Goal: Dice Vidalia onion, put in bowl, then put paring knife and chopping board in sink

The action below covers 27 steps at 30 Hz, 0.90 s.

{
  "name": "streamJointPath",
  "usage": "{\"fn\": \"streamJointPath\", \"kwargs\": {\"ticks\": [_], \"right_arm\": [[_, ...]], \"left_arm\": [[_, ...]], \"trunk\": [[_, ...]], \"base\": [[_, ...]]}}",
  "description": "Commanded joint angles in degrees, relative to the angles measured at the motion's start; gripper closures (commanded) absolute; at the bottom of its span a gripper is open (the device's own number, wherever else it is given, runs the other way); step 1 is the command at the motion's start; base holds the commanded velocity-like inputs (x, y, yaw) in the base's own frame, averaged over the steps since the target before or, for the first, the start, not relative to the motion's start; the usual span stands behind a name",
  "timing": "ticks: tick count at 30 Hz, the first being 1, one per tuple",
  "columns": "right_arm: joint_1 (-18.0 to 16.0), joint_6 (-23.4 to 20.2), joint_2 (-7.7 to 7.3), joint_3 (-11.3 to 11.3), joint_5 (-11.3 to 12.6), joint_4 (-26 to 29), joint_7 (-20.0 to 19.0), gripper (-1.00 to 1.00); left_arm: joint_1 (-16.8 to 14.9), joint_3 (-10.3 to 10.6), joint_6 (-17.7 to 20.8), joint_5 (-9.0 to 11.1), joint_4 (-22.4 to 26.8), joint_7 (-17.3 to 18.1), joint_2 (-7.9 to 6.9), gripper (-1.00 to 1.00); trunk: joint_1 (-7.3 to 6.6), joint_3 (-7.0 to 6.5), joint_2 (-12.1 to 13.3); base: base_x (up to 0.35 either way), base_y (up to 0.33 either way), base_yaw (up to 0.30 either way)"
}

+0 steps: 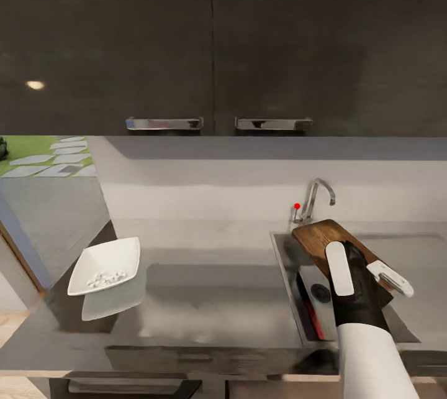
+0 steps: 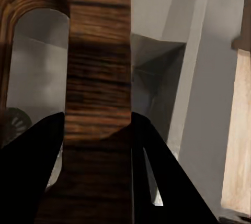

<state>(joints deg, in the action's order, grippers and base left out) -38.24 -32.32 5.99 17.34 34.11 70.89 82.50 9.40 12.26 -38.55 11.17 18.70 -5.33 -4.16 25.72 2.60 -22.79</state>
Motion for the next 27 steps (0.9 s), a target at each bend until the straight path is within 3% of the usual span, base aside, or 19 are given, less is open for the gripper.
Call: {"fn": "streamJointPath", "kwargs": {"ticks": [1, 10, 12, 15, 17, 21, 27], "right_arm": [[-0.08, -0.35, 0.10, 0.11, 0.51, -0.32, 0.47, 1.00], [-0.07, 4.01, 0.88, 0.90, 3.58, -3.16, 0.96, 1.00], [-0.02, 5.39, 1.07, 3.25, 3.74, -3.61, 1.55, 1.00], [0.00, 6.20, 1.36, 9.25, 3.83, -3.84, 2.48, 1.00], [0.00, 6.26, 1.43, 11.69, 3.85, -3.88, 2.69, 1.00], [0.00, 6.44, 1.46, 13.20, 3.79, -4.53, 2.76, 1.00], [0.01, 6.78, 1.53, 13.36, 3.77, -7.78, 2.48, 1.00]], "left_arm": [[0.01, 0.49, -0.04, 0.13, 0.11, -0.56, -0.06, -1.00], [0.01, 0.49, -0.04, 0.17, 0.03, -0.56, -0.03, -1.00], [0.01, 0.49, -0.04, 0.16, 0.03, -0.56, -0.05, -1.00], [0.01, 0.49, -0.04, 0.17, 0.03, -0.56, -0.02, -1.00], [0.01, 0.49, -0.04, 0.17, 0.03, -0.56, -0.03, -1.00], [0.01, 0.49, -0.02, 0.17, 0.03, -0.56, -0.01, -1.00], [0.01, 0.49, -0.03, 0.17, 0.03, -0.56, -0.02, -1.00]], "trunk": [[0.07, 0.11, -0.13], [0.07, 0.11, -0.13], [0.07, 0.11, -0.13], [0.07, 0.11, -0.13], [0.07, 0.11, -0.13], [0.07, 0.16, -0.13], [0.07, 0.54, -0.13]], "base": [[0.278, 0.194, 0.000], [0.104, 0.077, 0.000], [0.005, 0.004, 0.000], [0.002, 0.001, 0.000], [0.000, 0.000, 0.000], [0.000, 0.000, 0.000], [0.000, 0.000, 0.000]]}}
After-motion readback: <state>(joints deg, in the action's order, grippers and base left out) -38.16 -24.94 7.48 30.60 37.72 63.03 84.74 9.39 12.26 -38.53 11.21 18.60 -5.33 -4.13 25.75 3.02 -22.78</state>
